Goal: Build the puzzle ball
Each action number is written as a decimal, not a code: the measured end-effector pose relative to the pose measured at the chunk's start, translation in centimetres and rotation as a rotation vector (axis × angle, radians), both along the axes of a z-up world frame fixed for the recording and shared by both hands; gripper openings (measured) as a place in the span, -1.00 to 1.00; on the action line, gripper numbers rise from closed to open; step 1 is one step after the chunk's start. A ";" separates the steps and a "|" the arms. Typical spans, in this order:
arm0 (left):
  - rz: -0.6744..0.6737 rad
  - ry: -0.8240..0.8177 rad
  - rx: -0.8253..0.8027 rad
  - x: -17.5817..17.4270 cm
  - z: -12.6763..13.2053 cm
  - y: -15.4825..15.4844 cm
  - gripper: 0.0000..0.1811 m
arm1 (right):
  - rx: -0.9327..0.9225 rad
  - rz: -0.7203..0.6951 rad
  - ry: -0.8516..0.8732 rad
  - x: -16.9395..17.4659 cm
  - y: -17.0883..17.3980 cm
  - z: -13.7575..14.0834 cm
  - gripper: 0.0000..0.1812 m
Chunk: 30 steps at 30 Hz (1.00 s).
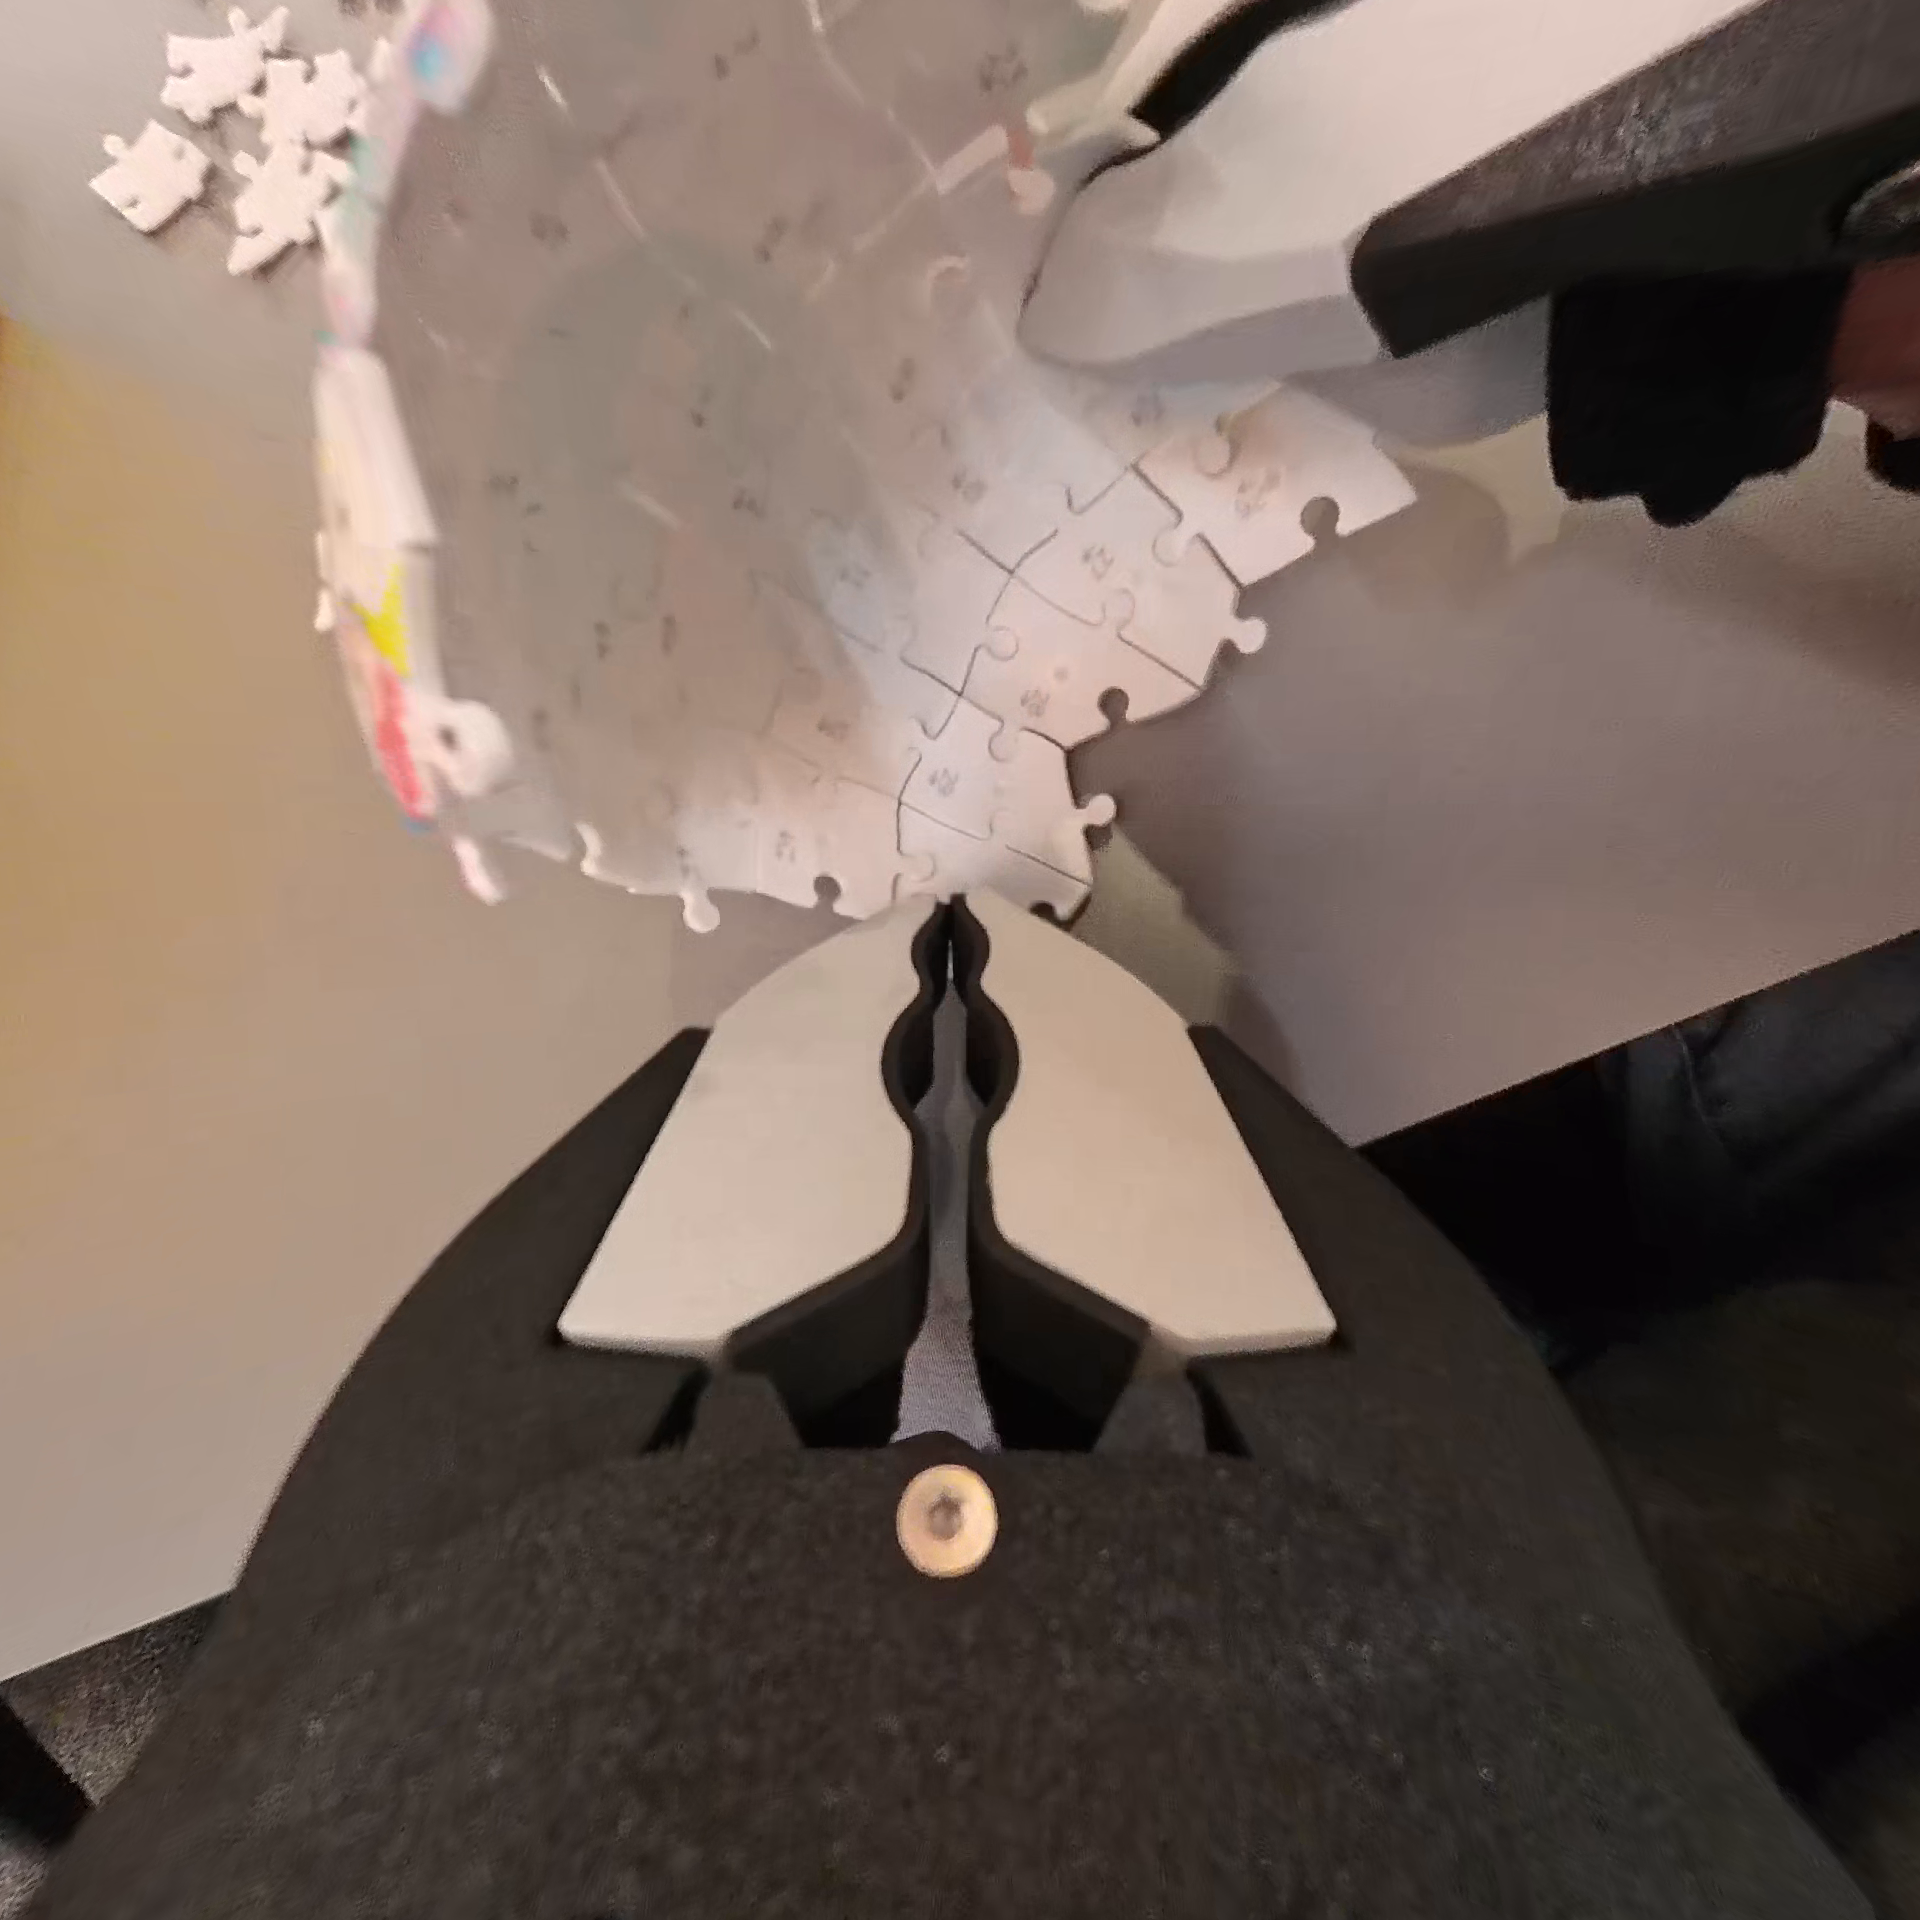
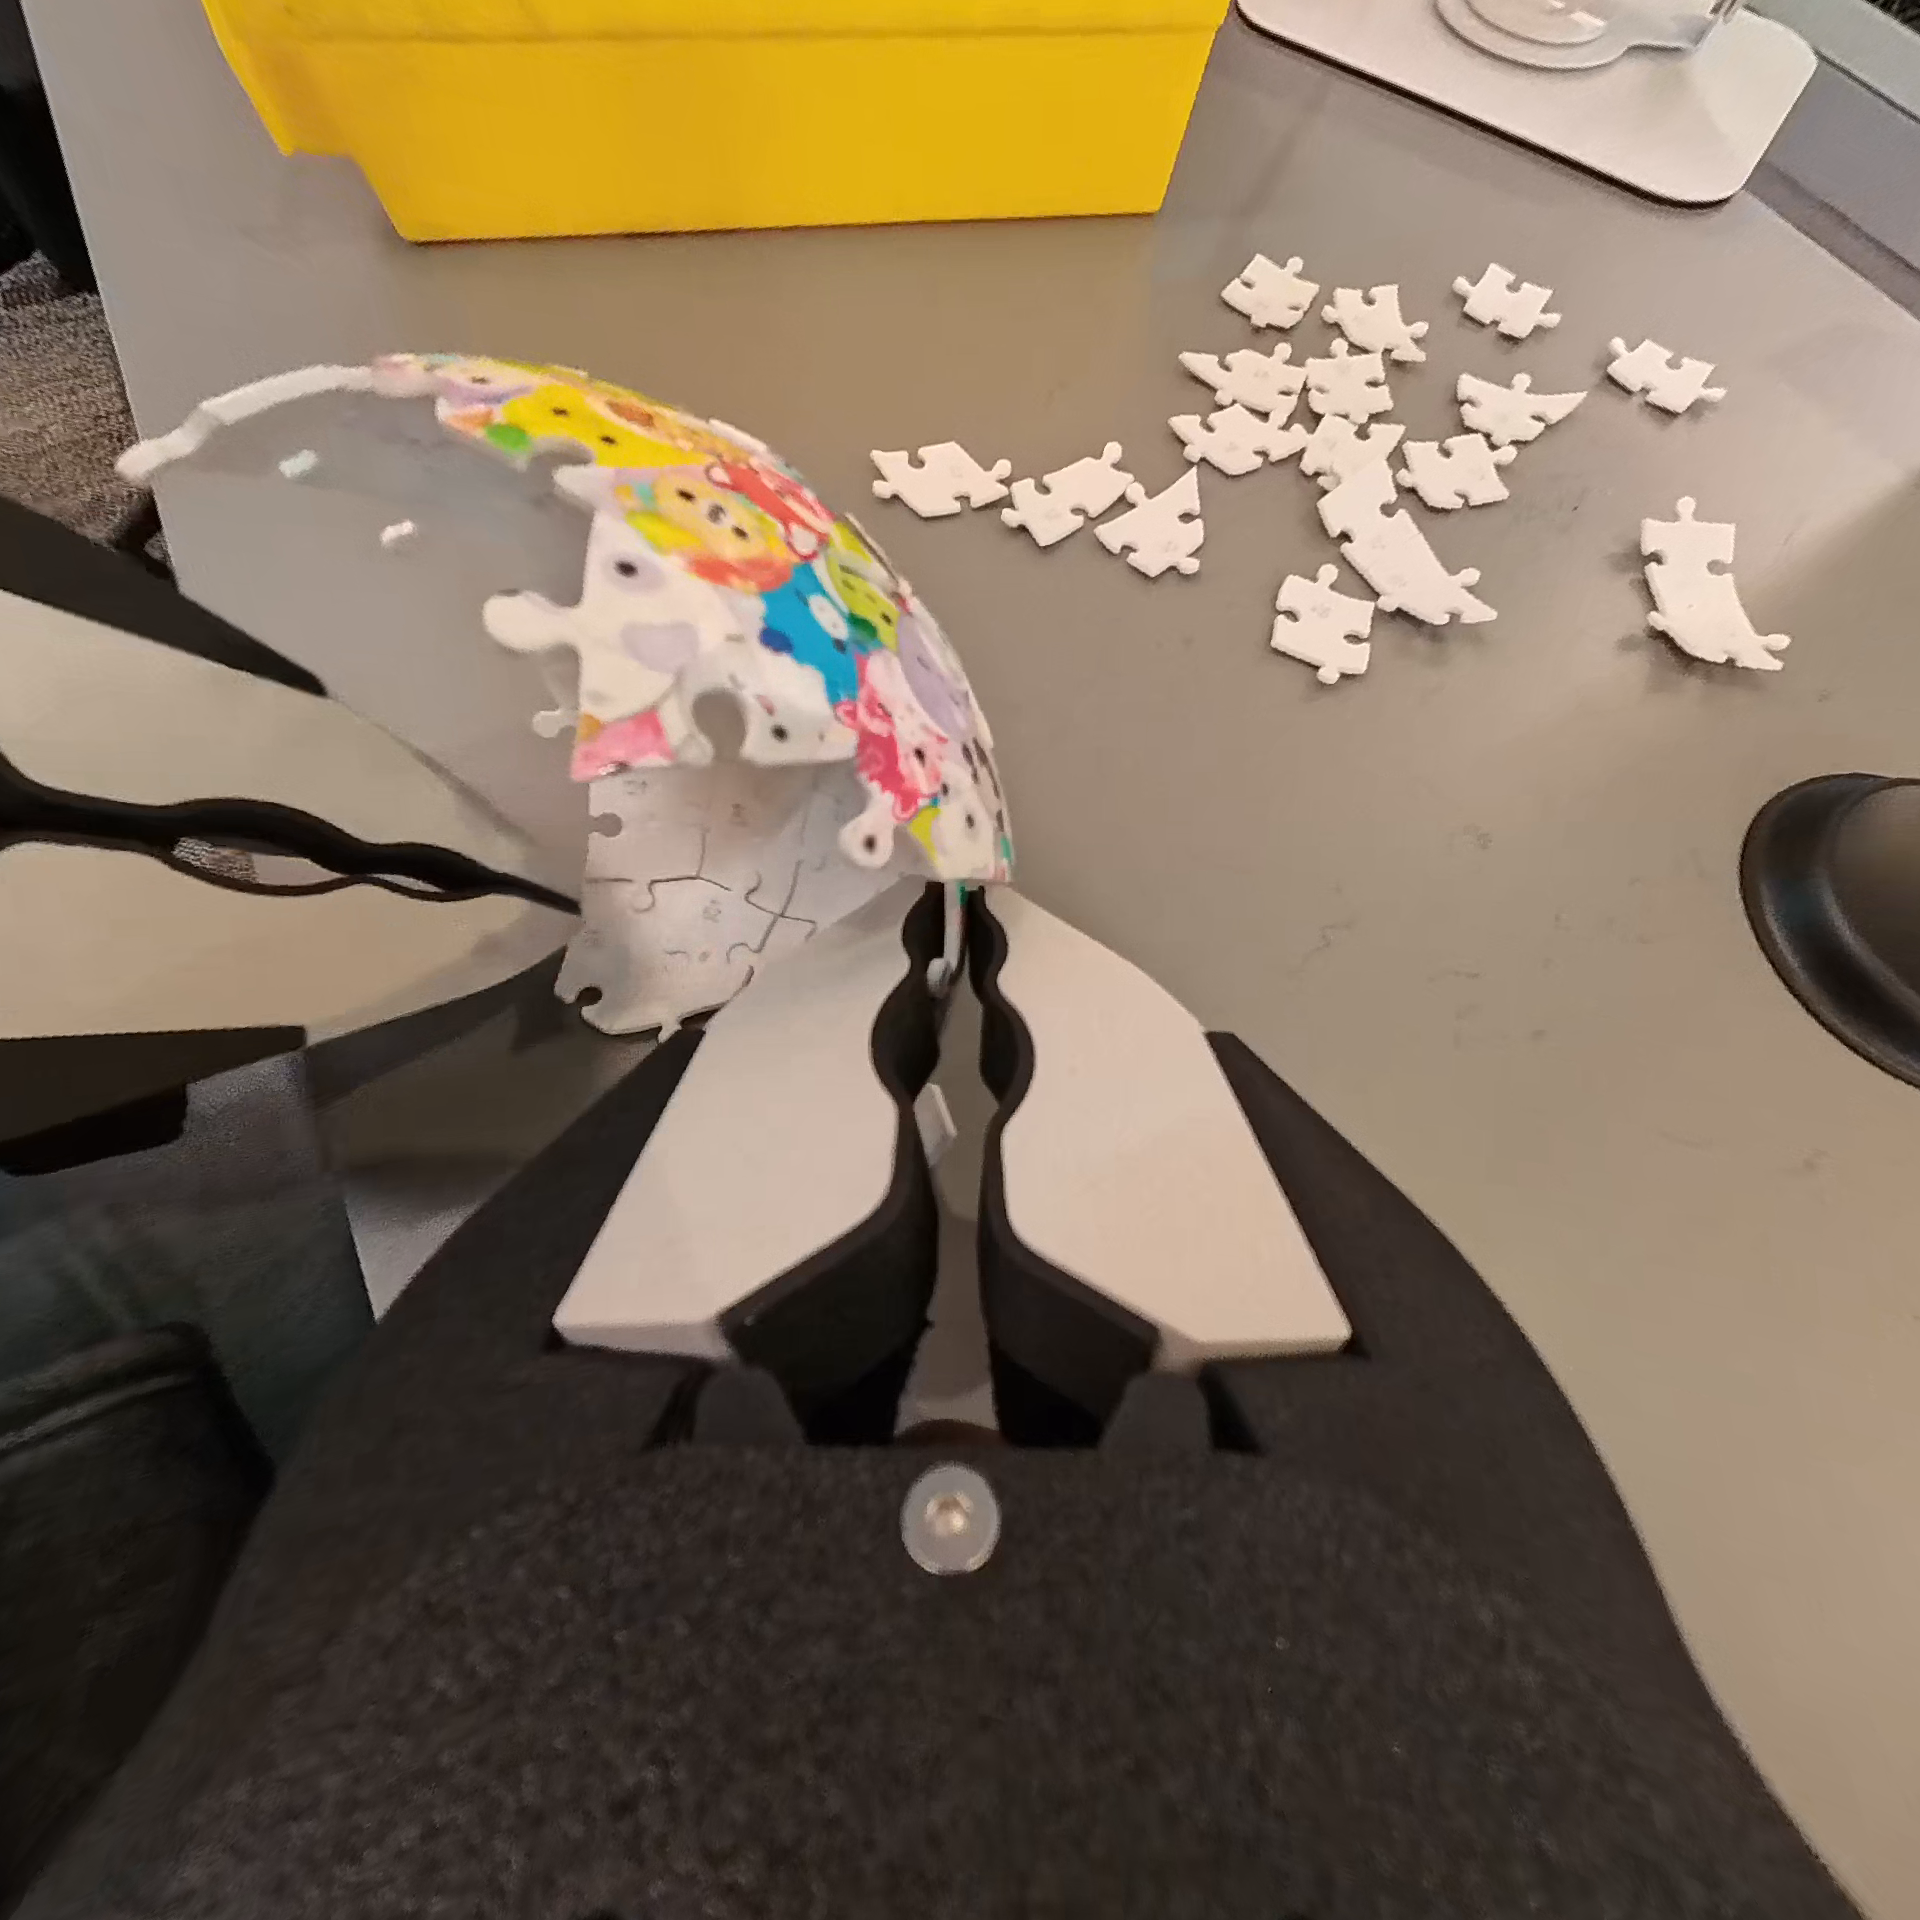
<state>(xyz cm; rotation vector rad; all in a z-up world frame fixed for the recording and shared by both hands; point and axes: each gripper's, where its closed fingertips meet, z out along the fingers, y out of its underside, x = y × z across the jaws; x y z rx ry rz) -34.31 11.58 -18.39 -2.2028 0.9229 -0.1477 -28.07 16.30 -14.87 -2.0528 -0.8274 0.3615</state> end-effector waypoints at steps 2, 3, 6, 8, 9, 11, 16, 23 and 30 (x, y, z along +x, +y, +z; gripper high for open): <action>-0.007 0.013 -0.001 0.2 -0.2 0.0 -1.00 | 0.004 0.003 -0.008 -0.1 0.0 0.0 -0.97; -0.010 0.018 0.005 0.4 -0.2 0.1 -1.00 | 0.008 0.004 -0.013 -0.1 -0.1 0.0 -0.97; -0.017 0.012 0.011 1.0 0.0 0.5 -1.00 | 0.018 0.006 -0.021 -0.2 -0.1 0.1 -0.97; -0.032 0.017 -0.008 1.5 -0.3 0.5 -1.00 | 0.019 0.007 -0.022 -0.2 -0.1 0.1 -0.97; -0.039 0.031 -0.017 1.5 -0.6 0.5 -1.00 | 0.017 0.007 -0.023 -0.2 -0.1 0.0 -0.96; -0.048 0.034 -0.018 1.6 -0.8 0.4 -1.00 | 0.015 0.006 -0.025 -0.2 -0.1 -0.1 -0.96; -0.061 0.047 0.001 1.7 -0.9 0.5 -1.00 | 0.021 0.003 -0.026 -0.2 -0.1 0.0 -0.96; -0.079 -0.005 0.059 1.8 0.6 0.1 -1.00 | 0.016 0.003 -0.011 0.0 -0.1 0.0 -0.97; -0.022 -0.210 0.368 -2.1 8.9 0.5 -0.97 | -0.015 -0.013 0.012 0.8 0.3 0.3 -0.97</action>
